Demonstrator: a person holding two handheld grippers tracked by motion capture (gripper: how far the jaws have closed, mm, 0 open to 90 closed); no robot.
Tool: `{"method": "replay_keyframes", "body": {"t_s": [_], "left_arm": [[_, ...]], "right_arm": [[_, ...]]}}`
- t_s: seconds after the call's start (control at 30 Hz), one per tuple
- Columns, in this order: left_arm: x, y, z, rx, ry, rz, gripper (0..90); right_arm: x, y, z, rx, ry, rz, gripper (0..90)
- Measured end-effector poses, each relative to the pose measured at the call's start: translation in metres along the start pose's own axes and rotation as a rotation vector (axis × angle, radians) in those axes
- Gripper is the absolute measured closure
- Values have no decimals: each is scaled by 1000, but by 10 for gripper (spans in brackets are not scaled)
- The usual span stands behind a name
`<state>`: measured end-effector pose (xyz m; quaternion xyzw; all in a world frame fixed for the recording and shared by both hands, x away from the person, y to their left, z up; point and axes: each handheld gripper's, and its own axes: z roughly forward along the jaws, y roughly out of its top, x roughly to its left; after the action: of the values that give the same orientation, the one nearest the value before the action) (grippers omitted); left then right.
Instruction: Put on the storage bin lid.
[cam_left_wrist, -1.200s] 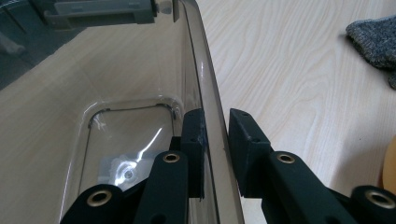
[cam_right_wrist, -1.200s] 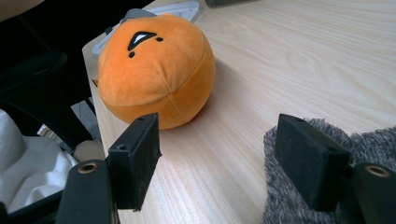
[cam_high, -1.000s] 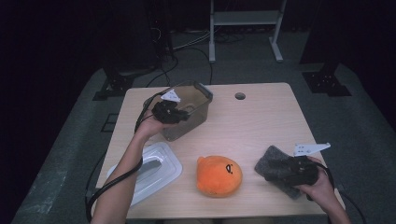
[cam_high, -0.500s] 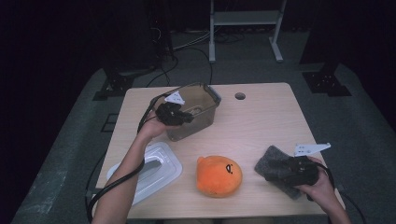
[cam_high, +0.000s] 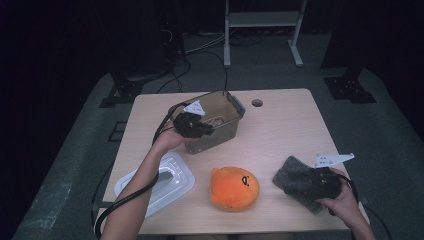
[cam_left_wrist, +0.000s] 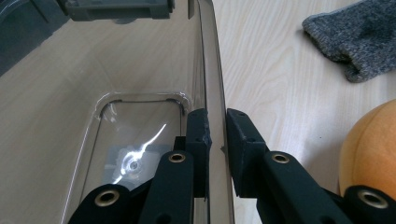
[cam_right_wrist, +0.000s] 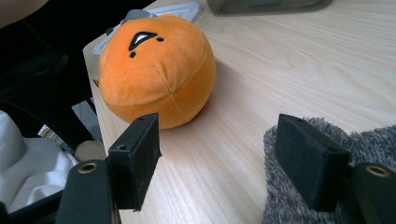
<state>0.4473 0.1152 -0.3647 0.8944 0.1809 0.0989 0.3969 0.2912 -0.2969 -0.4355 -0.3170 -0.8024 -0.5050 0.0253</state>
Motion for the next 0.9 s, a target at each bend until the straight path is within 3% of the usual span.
{"method": "replay_keyframes", "body": {"t_s": [0.9], "left_arm": [[-26,10,9,9,-62,64,796]], "right_arm": [[1,0,1,5,4,1,301]]}}
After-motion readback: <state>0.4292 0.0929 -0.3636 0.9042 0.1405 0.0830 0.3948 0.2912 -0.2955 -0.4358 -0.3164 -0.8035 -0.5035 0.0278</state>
